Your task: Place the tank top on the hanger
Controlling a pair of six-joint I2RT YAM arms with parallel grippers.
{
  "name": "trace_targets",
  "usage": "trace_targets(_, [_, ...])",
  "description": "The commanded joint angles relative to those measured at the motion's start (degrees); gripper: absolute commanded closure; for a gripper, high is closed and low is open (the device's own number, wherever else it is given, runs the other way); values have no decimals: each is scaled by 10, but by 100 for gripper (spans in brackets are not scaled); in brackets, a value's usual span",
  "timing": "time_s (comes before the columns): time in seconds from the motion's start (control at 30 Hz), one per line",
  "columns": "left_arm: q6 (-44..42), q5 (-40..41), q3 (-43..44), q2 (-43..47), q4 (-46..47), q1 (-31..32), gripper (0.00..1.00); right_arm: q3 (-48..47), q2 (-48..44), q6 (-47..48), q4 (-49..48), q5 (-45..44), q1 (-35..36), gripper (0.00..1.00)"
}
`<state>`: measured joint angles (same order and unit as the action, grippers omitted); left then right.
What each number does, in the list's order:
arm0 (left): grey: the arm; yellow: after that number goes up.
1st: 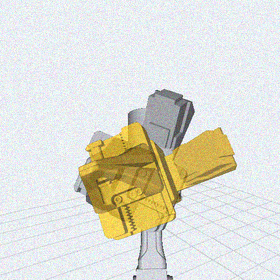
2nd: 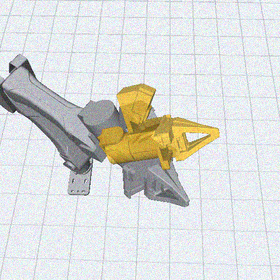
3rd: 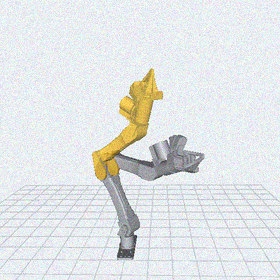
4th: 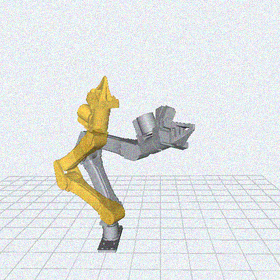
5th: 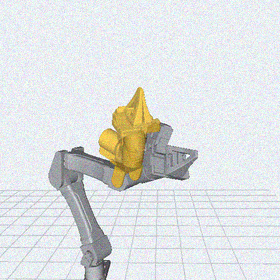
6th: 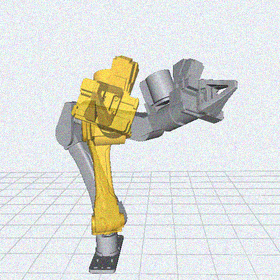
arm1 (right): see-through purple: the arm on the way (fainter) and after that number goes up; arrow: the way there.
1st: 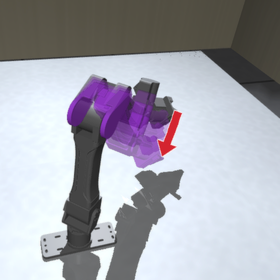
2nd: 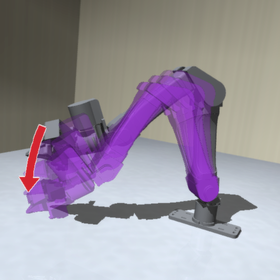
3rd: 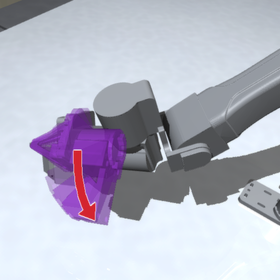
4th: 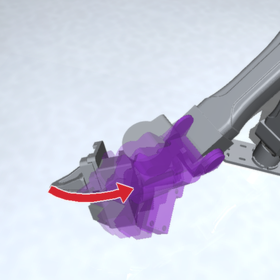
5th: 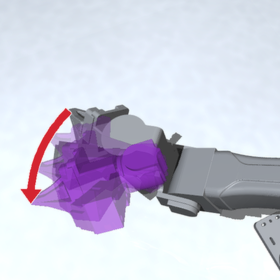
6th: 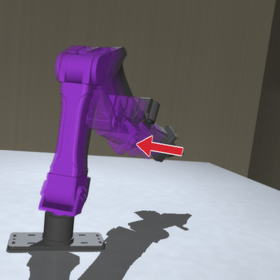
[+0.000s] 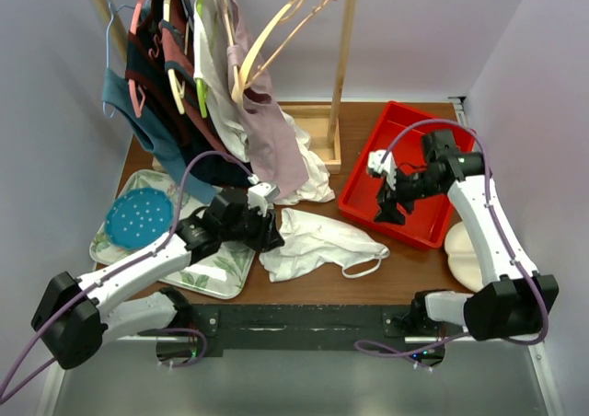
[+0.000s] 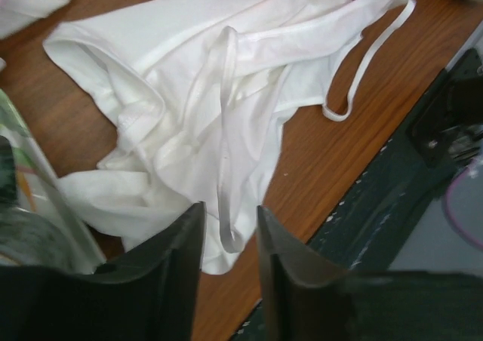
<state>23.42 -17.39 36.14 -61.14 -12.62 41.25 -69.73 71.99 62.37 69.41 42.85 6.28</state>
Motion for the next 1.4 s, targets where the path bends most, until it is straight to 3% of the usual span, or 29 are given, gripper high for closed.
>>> trace_targets(0.0, [-67, 72, 79, 46, -25, -5, 44, -79, 44, -42, -2, 95, 5, 33])
trace_targets(0.03, [-84, 88, 99, 60, -47, -6, 32, -87, 58, -45, -1, 120, 4, 32])
trace_targets(0.13, [-145, 138, 197, 89, -72, -7, 21, -93, 72, -68, -28, 160, 4, 32])
trace_targets(0.3, [-226, 197, 423, -6, -91, -11, 20, -26, 68, -107, -95, 183, -4, 32])
trace_targets(0.57, [-261, 336, 767, -240, -99, -34, 19, 91, 12, -144, -175, 198, -34, 31])
trace_targets(0.7, [-257, 327, 887, -323, -113, -70, 13, 102, 5, -153, -188, 199, -39, 30])
trace_targets(0.8, [-239, 294, 931, -365, -125, -96, 12, 101, 11, -140, -172, 203, -39, 30])
trace_targets(1.07, [-222, 284, 921, -379, -125, -107, 12, 104, 7, -130, -165, 212, -42, 30])
trace_targets(1.17, [-216, 269, 904, -378, -127, -113, 17, 101, 8, -124, -156, 213, -42, 30])
trace_targets(1.3, [-182, 229, 896, -381, -137, -115, 33, 101, 7, -122, -154, 213, -42, 30])
trace_targets(1.37, [-171, 207, 892, -383, -138, -115, 37, 101, 6, -121, -153, 212, -43, 30])
